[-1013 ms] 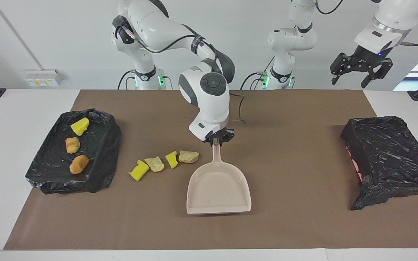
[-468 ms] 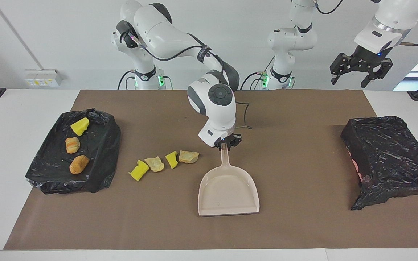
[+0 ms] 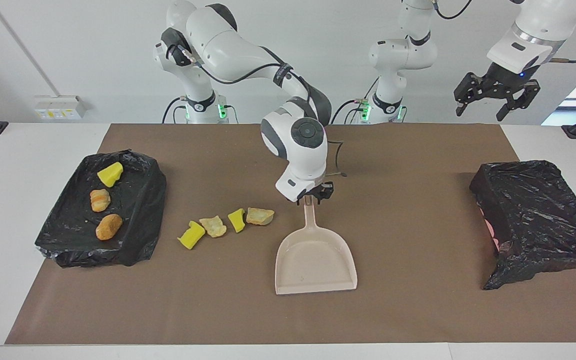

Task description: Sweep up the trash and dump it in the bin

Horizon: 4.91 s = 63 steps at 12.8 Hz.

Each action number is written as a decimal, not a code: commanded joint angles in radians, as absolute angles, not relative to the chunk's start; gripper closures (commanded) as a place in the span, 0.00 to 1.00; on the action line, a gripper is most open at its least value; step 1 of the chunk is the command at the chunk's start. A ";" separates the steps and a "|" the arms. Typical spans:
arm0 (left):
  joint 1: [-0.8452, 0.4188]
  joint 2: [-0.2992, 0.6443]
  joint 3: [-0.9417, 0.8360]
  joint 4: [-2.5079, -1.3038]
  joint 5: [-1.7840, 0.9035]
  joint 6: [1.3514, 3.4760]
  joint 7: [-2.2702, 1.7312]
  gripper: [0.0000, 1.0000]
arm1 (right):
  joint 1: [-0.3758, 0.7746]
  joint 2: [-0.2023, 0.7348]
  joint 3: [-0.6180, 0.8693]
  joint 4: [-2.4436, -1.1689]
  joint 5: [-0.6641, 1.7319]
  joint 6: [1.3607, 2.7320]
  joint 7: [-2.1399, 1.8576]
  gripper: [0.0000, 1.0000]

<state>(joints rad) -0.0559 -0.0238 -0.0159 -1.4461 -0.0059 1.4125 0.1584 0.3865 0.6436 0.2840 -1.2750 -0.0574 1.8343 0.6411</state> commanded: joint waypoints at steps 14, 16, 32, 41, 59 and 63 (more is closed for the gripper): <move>-0.280 0.320 -0.075 -1.296 0.021 1.690 -0.139 0.00 | 0.483 -0.064 0.293 -2.123 0.299 1.934 0.658 0.00; -0.354 0.347 -0.077 -1.285 0.050 1.697 -0.198 0.00 | 0.534 -0.075 0.293 -2.175 0.301 1.944 0.699 0.00; -0.552 0.506 -0.084 -1.549 0.052 2.137 -0.483 0.00 | 0.739 -0.086 0.293 -2.407 0.383 2.161 0.847 0.63; -0.555 0.502 -0.083 -1.577 0.067 2.157 -0.468 1.00 | 0.747 -0.069 0.290 -2.375 0.364 2.146 0.917 1.00; -0.448 0.296 -0.075 -1.764 0.129 1.982 0.712 1.00 | 0.057 -0.088 0.281 -2.143 -0.122 1.814 0.206 1.00; -0.498 0.203 -0.075 -1.954 0.132 2.121 0.729 1.00 | -0.024 0.049 0.279 -2.065 -0.329 1.859 0.175 1.00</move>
<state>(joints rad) -0.4663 0.2921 -0.0822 -1.8102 0.1136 2.0439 0.7066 0.0132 -0.0286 0.2647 -2.1120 -0.2585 1.8416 0.1937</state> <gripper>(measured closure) 0.674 0.740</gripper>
